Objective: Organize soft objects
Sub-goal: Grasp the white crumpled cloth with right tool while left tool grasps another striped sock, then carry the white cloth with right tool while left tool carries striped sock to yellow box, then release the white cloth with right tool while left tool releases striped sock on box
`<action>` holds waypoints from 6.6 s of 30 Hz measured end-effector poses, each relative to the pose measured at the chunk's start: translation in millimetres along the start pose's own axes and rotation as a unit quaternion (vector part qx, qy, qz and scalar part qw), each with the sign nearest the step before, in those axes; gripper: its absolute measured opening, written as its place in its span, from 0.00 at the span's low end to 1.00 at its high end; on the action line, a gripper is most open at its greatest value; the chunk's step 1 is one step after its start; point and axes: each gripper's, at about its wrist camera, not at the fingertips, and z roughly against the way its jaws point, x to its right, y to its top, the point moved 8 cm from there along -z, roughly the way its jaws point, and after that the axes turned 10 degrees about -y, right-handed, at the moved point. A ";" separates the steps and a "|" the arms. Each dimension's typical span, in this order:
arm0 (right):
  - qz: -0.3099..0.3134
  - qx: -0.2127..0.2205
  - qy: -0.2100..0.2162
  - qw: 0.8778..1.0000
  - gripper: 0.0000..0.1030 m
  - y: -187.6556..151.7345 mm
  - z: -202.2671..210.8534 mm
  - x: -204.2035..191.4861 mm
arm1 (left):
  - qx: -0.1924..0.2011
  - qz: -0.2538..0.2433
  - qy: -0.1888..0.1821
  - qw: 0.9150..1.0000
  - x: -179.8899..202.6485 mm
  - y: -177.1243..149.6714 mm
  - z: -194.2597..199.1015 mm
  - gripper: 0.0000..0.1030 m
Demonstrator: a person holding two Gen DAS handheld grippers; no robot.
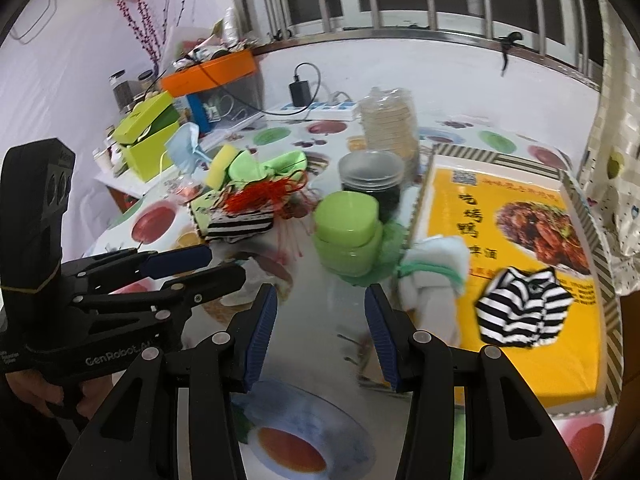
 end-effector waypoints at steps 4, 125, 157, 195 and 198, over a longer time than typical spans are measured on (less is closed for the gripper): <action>0.010 -0.006 0.012 1.000 0.46 1.2 -6.5 -11.4 | 0.000 0.011 0.014 1.000 -13.5 -0.4 3.3 0.45; -0.020 0.037 -0.022 0.999 0.19 -40.7 61.5 4.0 | 0.007 -0.030 -0.071 0.997 46.1 -27.1 51.2 0.10; -0.088 0.018 -0.106 0.990 0.19 -35.1 38.7 111.6 | -0.024 -0.071 -0.112 0.991 101.8 5.0 -31.1 0.10; -0.129 -0.025 -0.132 0.983 0.19 -13.3 -25.8 164.0 | -0.073 -0.073 -0.108 0.989 118.6 32.4 -132.2 0.10; -0.131 -0.026 -0.130 0.982 0.20 -12.8 -26.0 164.8 | -0.071 -0.072 -0.108 0.989 119.9 35.8 -136.4 0.18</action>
